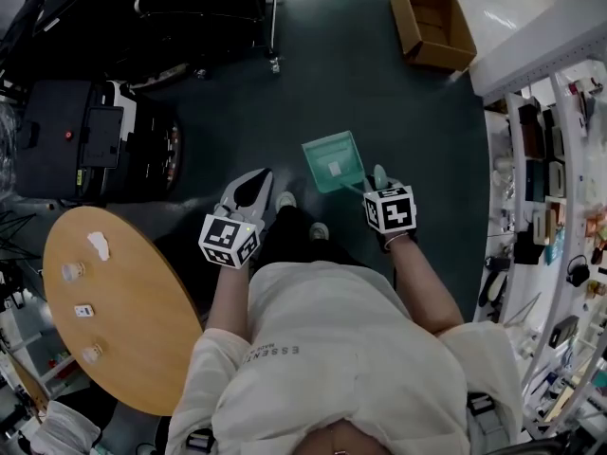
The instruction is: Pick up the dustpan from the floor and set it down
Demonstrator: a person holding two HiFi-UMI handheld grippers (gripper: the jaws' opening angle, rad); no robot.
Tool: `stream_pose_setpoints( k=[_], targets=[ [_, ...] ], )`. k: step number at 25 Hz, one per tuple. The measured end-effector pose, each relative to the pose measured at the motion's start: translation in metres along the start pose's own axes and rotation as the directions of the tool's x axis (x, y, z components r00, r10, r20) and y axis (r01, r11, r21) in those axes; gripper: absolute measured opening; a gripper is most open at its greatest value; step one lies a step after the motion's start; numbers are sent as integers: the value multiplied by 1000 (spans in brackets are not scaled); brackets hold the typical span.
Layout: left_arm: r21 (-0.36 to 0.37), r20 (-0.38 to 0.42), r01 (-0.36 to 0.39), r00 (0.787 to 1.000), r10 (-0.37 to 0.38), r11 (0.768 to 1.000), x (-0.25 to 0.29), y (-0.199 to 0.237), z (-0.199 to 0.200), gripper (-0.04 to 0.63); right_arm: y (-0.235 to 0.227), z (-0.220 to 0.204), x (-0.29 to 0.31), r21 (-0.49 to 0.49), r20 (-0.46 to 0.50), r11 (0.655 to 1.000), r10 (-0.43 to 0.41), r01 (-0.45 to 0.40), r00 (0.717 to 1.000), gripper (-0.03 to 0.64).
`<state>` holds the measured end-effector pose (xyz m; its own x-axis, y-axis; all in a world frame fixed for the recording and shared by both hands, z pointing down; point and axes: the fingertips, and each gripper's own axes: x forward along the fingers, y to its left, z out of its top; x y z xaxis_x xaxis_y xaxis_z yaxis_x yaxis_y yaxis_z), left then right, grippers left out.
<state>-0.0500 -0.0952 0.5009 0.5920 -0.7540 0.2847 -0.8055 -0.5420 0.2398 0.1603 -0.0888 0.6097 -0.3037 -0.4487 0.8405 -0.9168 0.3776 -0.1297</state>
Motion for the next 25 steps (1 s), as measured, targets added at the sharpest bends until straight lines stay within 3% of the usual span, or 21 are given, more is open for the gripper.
stream_pose_setpoints(
  k=[6,10,12,15,19,25],
  targets=[
    [-37,-34,-69,997,68,997,31,62,8,17,-7,49,38,18,0,1000,-7,7,1000,-10],
    [-96,-6,-36,999,36,995,72,111,22,17,-13,97,79,36,-5,999,-16,16,1000,-9],
    [-127,-8,-15,1000,15,992,94,135,25,17,-14,120,105,51,-14,998,-21,22,1000,-9],
    [-154,-74,-58,996,47,986,125,176,19,17,-21,148,147,85,-32,996,-27,30,999,-9],
    [-171,-84,-71,995,57,983,171,229,22,16,-36,190,217,119,-32,992,-34,38,999,-9],
    [-226,-130,-117,987,89,967,213,288,-5,17,-57,219,314,204,-45,977,-54,62,998,-9]
  ],
)
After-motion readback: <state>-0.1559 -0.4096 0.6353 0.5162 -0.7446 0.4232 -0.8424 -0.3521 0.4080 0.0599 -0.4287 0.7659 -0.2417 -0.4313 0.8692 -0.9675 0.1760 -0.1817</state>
